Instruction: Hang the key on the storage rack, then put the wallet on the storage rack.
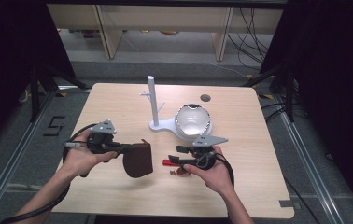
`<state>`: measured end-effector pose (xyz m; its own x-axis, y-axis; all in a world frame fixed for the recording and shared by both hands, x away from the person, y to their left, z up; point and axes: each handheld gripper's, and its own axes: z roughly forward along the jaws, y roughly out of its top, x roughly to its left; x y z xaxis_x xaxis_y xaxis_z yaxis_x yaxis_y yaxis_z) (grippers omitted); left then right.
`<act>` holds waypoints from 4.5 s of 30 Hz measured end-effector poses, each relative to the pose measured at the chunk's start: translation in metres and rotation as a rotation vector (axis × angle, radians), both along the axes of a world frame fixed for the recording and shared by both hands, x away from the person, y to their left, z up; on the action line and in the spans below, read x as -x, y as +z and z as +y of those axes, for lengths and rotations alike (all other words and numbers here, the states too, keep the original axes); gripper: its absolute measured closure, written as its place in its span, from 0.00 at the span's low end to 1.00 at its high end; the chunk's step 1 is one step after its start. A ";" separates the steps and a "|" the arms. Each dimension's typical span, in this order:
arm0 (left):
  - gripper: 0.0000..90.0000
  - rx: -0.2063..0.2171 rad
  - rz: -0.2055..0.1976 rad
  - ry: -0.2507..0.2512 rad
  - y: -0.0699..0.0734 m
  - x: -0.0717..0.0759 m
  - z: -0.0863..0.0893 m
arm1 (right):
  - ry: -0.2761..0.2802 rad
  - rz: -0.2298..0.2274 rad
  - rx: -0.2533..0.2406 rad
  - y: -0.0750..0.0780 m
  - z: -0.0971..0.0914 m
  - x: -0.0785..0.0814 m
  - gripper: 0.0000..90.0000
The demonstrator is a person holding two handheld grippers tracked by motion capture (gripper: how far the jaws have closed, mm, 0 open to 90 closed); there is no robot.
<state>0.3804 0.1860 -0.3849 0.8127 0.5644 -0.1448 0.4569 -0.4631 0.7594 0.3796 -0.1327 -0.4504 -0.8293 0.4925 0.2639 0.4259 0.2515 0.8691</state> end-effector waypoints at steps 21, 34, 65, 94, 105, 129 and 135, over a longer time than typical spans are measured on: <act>0.95 0.067 -0.056 -0.103 0.007 -0.003 -0.036 | 0.236 0.143 -0.114 -0.018 0.018 -0.017 0.68; 0.47 -0.012 -0.149 0.026 -0.028 0.009 -0.002 | 0.067 -0.032 0.242 0.031 -0.006 -0.024 0.74; 0.35 0.082 -0.058 0.134 -0.090 0.033 0.032 | -0.074 -0.171 0.708 0.082 -0.028 -0.100 0.73; 0.33 0.086 -0.028 0.127 -0.099 0.035 0.031 | -0.053 -0.091 0.759 0.057 -0.019 -0.130 0.60; 0.34 0.093 -0.050 0.125 -0.095 0.036 0.027 | -0.184 -0.108 0.646 0.073 -0.043 -0.116 0.59; 0.43 0.100 -0.100 0.121 -0.084 0.028 0.017 | -0.245 0.260 0.562 0.033 -0.088 -0.075 0.90; 0.42 0.094 -0.092 0.106 -0.084 0.025 0.014 | -0.184 0.344 0.578 0.014 -0.078 -0.073 0.88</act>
